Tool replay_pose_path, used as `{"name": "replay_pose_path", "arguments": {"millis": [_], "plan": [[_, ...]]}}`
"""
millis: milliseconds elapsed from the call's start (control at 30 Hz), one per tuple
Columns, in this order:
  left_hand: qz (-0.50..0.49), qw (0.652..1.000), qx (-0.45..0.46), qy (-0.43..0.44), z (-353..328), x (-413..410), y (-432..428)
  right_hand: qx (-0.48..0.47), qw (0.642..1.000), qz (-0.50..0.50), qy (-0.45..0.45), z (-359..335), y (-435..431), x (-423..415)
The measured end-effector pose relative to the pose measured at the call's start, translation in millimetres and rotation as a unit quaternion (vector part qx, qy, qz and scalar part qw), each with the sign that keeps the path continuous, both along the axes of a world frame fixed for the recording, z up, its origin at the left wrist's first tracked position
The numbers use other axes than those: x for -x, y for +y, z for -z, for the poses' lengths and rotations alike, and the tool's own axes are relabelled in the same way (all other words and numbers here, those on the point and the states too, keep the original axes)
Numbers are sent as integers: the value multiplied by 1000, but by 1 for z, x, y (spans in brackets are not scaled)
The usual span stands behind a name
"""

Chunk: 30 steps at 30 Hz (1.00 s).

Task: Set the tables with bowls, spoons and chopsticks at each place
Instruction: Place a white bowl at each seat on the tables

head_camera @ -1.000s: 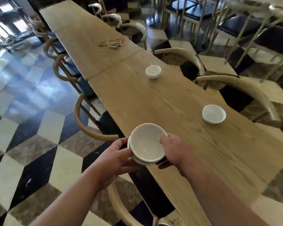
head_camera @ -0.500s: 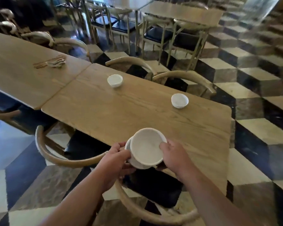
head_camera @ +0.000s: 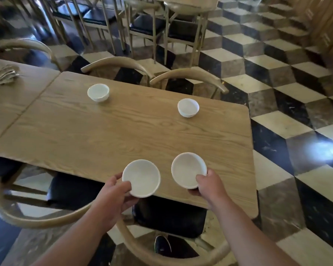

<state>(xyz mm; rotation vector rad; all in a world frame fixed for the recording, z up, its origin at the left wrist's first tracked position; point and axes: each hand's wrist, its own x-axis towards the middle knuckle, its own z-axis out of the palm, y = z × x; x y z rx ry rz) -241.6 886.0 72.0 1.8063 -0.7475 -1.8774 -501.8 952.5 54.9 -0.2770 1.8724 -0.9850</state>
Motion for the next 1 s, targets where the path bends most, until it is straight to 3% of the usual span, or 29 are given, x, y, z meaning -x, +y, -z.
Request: {"name": "replay_pose_path", "arguments": {"millis": [300, 667, 733, 800, 867, 933, 1000], "plan": [[27, 999, -14, -20, 32, 24, -55, -46, 999, 15, 23, 84, -49, 18], [74, 997, -18, 14, 42, 17, -95, -83, 995, 7, 63, 93, -59, 11], [74, 997, -17, 25, 41, 5, -106, -132, 978, -46, 152, 82, -60, 6], [74, 996, -24, 42, 39, -11, -120, -173, 940, -73, 285, 70, -61, -3], [76, 995, -30, 60, 38, -32, -137, -126, 933, -42, 335, 50, -75, -26], [77, 994, -31, 75, 38, -58, -157, -64, 958, -58, 274, 28, -104, -69], [82, 992, -32, 90, 36, -89, -179, -11, 987, -98, 127, 13, -139, -127]]}}
